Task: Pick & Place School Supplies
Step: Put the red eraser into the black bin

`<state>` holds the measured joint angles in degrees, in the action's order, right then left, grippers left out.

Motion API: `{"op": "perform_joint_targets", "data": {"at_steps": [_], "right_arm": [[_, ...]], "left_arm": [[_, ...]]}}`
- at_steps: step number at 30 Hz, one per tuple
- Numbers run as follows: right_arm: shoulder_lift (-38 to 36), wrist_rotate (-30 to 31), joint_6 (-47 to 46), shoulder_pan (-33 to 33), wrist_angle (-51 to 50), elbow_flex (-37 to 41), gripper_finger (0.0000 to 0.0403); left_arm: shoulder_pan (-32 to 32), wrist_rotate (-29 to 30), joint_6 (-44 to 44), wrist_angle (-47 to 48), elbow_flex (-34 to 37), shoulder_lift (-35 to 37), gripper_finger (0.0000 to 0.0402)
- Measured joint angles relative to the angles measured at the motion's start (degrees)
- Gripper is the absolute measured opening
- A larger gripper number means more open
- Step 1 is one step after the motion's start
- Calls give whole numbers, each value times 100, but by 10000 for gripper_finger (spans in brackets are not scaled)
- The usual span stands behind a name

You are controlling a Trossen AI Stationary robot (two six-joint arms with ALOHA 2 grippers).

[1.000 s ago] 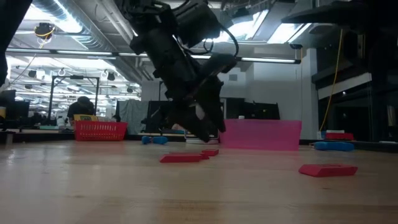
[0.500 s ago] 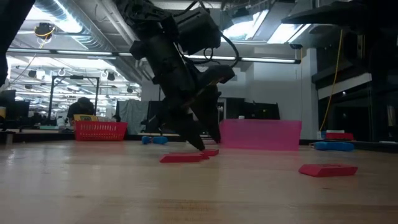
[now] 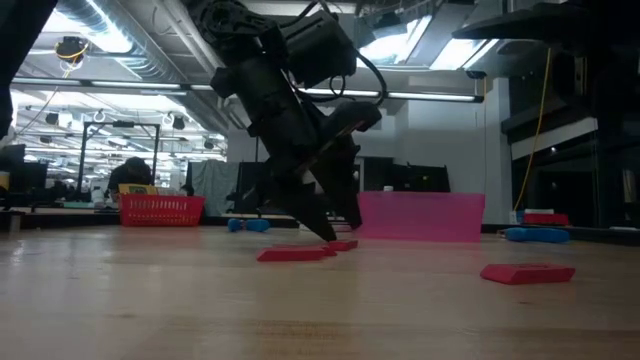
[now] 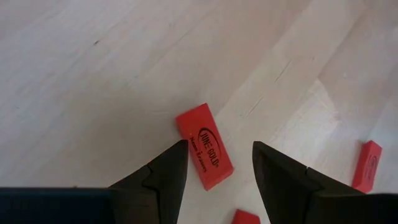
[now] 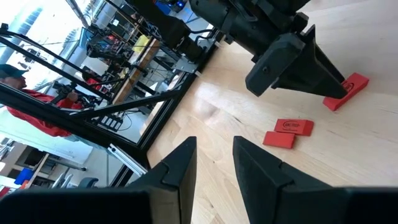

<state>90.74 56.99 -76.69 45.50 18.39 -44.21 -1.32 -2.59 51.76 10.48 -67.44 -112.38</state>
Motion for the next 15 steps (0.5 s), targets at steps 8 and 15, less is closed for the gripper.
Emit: {"op": "perform_joint_targets", "data": {"at_steps": [8,15], "right_arm": [[0,-42,0,-2,-15,0,110],[0,-44,-54,0,-76,0,110]], "left_arm": [[-1,-151,43,-274,0,0,175],[-2,-158,18,-297,2,0,175]]}}
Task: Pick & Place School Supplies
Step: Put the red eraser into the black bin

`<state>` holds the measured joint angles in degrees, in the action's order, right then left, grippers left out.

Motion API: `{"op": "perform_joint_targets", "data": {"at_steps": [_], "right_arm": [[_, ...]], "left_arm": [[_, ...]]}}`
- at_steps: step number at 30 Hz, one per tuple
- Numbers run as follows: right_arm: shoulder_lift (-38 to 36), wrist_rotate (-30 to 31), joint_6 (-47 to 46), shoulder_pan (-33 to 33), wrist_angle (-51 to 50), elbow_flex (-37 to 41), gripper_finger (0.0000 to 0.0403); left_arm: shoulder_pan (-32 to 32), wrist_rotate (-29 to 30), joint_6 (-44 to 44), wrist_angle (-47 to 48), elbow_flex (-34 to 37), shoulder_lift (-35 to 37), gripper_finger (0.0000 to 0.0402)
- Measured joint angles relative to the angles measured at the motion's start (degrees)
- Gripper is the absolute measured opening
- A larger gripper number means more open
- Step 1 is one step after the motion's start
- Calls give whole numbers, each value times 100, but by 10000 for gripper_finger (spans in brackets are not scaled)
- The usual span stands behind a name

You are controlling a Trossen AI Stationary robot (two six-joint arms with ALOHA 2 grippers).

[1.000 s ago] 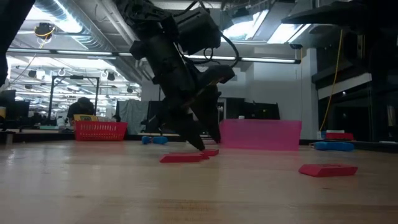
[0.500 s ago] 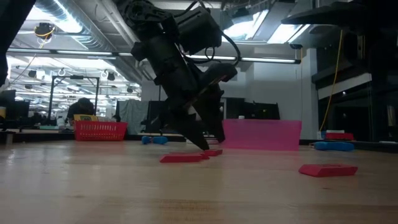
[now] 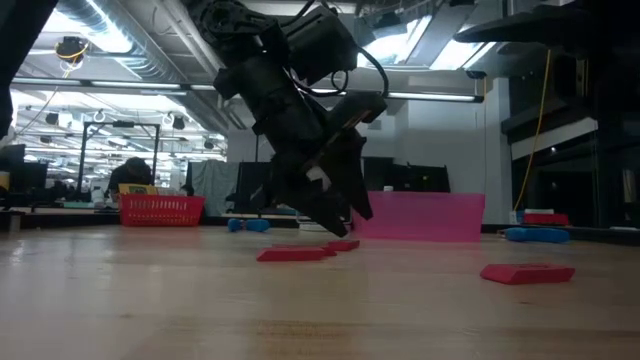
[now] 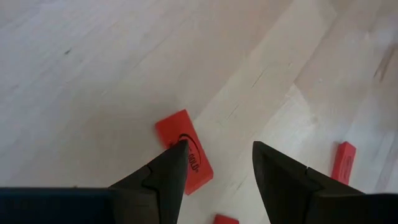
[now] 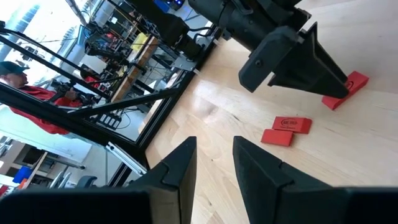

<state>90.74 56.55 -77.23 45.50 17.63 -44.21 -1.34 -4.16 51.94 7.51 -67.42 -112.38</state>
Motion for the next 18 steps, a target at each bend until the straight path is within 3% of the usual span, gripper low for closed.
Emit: {"op": "perform_joint_targets", "data": {"at_steps": [18], "right_arm": [[0,-45,-31,-2,11,0,110]], "left_arm": [[-44,181,-236,427,-35,-188,175]]}}
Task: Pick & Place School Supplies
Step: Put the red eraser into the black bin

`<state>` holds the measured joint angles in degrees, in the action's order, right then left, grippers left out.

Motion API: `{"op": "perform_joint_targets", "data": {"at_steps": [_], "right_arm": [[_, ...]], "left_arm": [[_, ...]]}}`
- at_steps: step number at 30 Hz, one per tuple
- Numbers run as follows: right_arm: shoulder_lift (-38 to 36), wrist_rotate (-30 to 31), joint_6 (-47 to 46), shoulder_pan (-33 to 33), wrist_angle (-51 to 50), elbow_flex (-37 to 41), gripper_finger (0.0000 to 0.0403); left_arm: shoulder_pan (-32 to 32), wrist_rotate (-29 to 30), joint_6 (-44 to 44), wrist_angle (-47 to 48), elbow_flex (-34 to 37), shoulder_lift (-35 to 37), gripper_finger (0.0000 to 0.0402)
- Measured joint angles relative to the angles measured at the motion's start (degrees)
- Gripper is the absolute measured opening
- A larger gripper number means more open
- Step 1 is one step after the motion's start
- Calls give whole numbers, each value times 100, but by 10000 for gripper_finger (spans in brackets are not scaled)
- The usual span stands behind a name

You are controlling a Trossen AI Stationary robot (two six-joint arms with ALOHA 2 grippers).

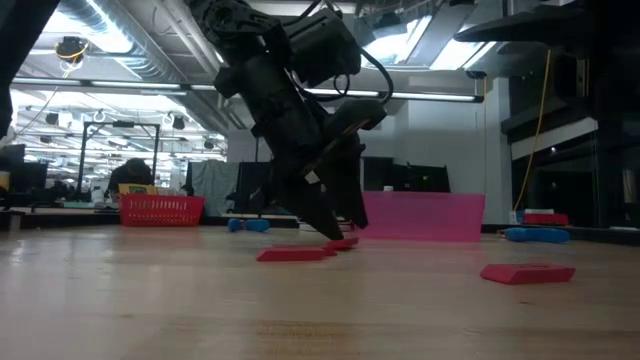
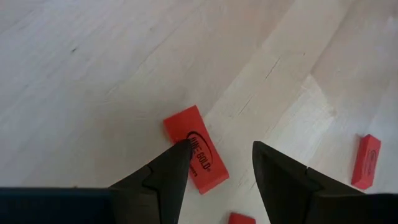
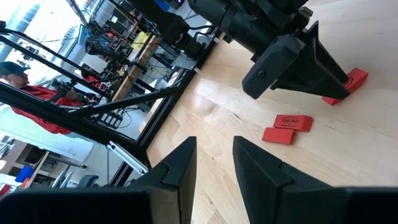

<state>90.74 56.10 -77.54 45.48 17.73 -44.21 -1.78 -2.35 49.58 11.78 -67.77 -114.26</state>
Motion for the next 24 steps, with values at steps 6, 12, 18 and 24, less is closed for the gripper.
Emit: {"op": "perform_joint_targets", "data": {"at_steps": [6,12,18,24], "right_arm": [[0,-7,0,2,-2,0,110],[0,-16,0,6,-25,0,110],[2,-14,2,9,-39,0,110],[2,-10,2,9,-41,0,110]], "left_arm": [[7,144,-29,407,22,-4,175],[-3,198,-147,450,20,-7,175],[0,251,-141,480,31,-7,131],[17,281,-119,577,42,-7,19]]}}
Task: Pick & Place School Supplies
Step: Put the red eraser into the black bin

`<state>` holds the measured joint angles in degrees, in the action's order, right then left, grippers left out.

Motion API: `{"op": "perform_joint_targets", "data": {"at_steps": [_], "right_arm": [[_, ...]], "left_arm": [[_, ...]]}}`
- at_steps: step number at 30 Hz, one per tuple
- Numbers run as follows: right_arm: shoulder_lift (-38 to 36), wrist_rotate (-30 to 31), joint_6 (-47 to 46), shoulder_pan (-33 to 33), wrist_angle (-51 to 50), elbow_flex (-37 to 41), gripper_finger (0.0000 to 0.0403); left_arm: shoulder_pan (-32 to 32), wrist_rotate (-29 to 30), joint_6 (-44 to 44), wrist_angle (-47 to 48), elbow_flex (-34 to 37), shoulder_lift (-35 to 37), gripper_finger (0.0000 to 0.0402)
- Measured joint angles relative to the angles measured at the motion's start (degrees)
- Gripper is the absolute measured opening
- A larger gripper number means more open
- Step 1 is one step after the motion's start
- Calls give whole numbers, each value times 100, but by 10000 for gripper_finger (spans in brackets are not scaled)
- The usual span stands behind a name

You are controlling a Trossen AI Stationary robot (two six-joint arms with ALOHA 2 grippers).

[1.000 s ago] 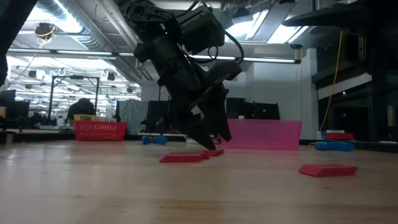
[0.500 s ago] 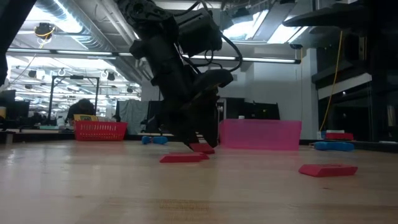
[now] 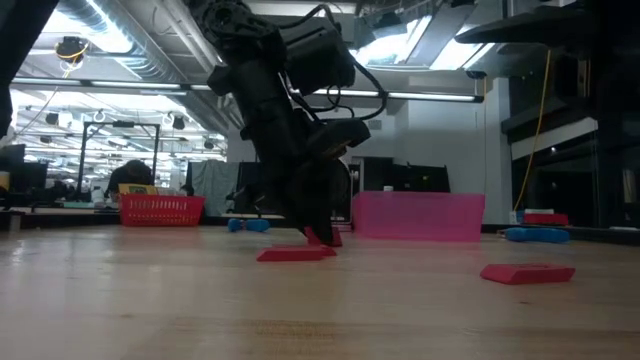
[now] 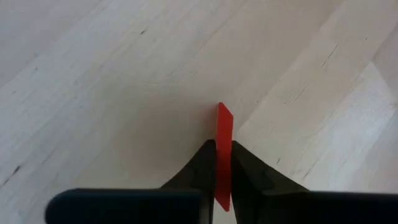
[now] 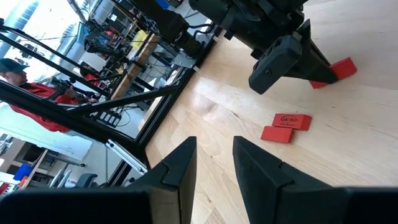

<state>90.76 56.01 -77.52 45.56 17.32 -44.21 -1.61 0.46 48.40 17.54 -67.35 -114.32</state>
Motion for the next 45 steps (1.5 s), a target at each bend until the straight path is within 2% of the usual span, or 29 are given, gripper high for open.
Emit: {"op": "perform_joint_targets", "data": {"at_steps": [5,10,14,21,24,27,32,35,38,41,45], "right_arm": [[0,11,0,0,0,0,110],[0,46,25,54,7,0,110],[0,245,37,187,19,0,110],[2,938,78,503,81,0,110],[2,1219,355,646,319,0,110],[1,1394,770,774,708,-1,110],[-195,1246,1349,923,1132,-2,110],[-459,800,1585,986,1232,-2,110],[-813,75,1960,989,1378,-2,110],[-1196,-274,2387,921,1462,-4,110],[-1680,-310,3103,746,1490,-4,110]], "left_arm": [[5,9,-4,0,0,20,16],[1,95,-162,47,48,360,16],[0,185,-404,2,20,1154,15],[-98,868,-1176,108,3,2619,15],[-83,1215,-1394,375,11,3069,15],[-82,1241,-1676,455,9,3429,15],[-109,836,-1725,581,159,3598,14],[-187,349,-1688,367,371,3598,14],[-304,-428,-1652,-545,596,3546,14],[-400,-1107,-1585,-1745,732,3548,14],[-482,-1309,-1418,-2378,738,3561,14]]}}
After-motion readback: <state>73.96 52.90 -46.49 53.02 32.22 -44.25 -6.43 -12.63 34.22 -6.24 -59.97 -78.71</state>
